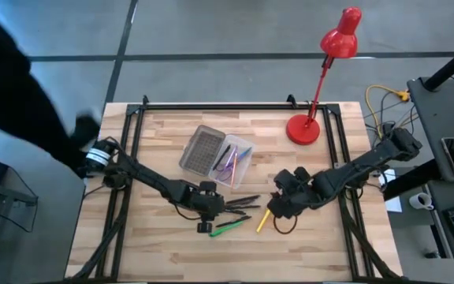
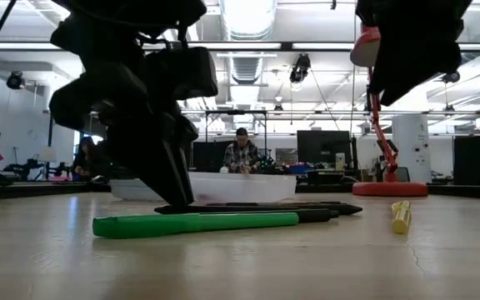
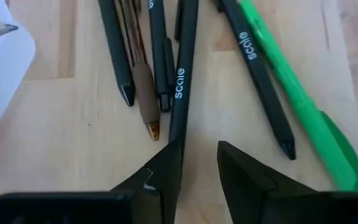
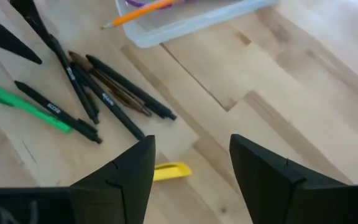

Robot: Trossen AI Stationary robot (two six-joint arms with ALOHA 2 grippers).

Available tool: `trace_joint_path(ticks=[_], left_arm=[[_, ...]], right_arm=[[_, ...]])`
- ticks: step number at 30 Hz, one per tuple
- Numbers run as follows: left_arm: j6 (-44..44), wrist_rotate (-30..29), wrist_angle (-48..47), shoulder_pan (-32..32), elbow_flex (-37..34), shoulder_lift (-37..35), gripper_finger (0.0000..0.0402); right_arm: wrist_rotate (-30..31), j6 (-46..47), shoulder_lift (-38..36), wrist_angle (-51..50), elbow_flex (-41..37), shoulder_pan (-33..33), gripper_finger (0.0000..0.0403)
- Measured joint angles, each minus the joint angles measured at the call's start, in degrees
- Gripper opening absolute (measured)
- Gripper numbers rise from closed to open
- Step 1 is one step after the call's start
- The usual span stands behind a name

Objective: Pick & place school supplies into a supply box
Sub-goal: Put the black pen into the supply box

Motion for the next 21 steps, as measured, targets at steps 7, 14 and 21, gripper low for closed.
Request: trace_joint_path(ticks=[7, 14, 21], left_arm=[[-0.02, -0.7, -2.99, 0.99, -0.24, 0.2, 0.0011], [-0.07, -0.3, -5.65, 0.71, 0.91, -0.05, 0.0001], [3.89, -0.63, -7.6, -0.25, 5.12, -1.68, 0.0023]], right_arm=[[1.23, 2.0, 0.0, 0.05, -0.38, 0.29, 0.0188], [2.58, 1.39, 0.0, 0.06, -0.38, 0.27, 0.0178], [2.71, 0.07, 0.0, 0.06, -0.9, 0.25, 0.0173]])
